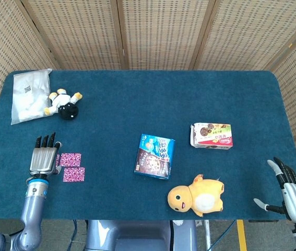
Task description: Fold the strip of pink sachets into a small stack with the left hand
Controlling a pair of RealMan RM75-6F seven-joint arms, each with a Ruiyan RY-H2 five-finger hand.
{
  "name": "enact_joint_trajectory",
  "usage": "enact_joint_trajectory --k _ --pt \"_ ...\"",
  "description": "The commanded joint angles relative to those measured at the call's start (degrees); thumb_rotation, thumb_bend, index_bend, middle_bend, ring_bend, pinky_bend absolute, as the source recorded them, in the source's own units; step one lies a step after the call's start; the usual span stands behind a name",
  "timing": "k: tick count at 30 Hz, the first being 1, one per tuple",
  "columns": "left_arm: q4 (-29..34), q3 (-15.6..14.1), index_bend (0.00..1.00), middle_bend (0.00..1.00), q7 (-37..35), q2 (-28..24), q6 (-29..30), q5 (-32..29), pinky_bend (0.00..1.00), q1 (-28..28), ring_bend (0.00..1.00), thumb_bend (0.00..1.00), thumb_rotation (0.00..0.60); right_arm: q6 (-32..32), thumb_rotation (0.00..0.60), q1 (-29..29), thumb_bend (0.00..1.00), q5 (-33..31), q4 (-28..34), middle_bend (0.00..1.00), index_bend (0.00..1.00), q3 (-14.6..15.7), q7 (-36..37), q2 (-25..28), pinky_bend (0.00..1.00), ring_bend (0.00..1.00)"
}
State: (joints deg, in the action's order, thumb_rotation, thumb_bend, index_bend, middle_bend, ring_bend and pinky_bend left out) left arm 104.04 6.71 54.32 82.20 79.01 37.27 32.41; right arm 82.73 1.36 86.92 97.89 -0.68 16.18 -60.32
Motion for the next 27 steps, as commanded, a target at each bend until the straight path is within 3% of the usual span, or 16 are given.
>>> enact_joint_trajectory --k 1,8,27 --pt "-1.24 0.37 0.26 0.0 0.95 1.03 -0.38 -1.21 0.0 0.79 0.0 0.25 0.6 -0.13 0.6 0.04 0.1 -0.08 -0.02 0.0 0.04 0.02 0.07 0.01 0.0 0.0" --pt "-3.68 1.26 0.26 0.0 1.09 2.71 -1.19 -3.74 0.0 1.76 0.0 0.25 0.6 -0.39 0.6 0.17 0.11 -0.04 -0.15 0.0 0.04 0.09 0.21 -0.03 0.0 0.0" --pt "-8.55 -0.49 0.26 0.0 4.24 5.6 -3.28 -6.65 0.0 3.95 0.0 0.22 0.6 -0.73 0.6 0.29 0.11 -0.44 -0.14 0.0 0.04 0.09 -0.35 -0.23 0.0 0.0"
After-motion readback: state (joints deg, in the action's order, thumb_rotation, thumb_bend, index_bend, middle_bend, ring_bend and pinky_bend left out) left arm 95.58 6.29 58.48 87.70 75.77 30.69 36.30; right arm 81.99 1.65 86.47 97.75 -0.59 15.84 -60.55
